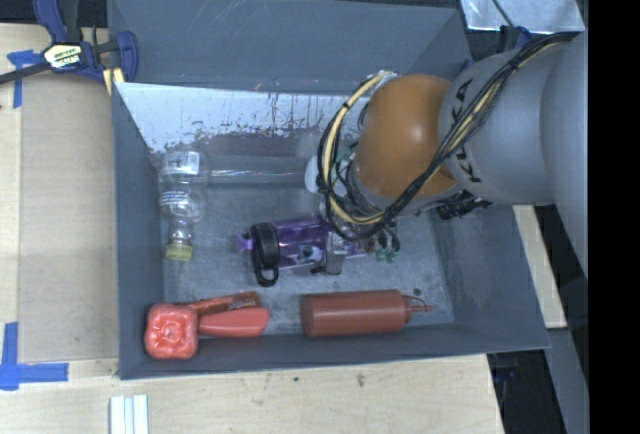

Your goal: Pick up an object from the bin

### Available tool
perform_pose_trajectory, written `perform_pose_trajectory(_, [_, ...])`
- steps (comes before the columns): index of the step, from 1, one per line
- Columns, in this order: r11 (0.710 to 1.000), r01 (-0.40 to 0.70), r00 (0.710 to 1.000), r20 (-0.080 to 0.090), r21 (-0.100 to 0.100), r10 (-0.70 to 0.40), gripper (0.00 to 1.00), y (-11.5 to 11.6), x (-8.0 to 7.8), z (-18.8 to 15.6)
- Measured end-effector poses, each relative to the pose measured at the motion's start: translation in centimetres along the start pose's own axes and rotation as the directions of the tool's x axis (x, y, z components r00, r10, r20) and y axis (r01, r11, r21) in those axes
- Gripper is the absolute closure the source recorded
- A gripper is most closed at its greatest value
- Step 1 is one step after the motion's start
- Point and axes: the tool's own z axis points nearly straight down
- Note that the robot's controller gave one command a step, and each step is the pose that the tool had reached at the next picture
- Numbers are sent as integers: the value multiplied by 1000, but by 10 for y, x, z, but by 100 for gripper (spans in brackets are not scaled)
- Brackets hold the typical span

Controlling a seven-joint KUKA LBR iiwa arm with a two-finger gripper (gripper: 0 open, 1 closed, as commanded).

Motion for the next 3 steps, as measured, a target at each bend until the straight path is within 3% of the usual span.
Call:
perform_pose_trajectory(2, [1000,0,1000,-8,1,0,100,0,2,-23])
perform_pose_trajectory(3, [1000,0,1000,-4,0,0,100,0,1,-44])
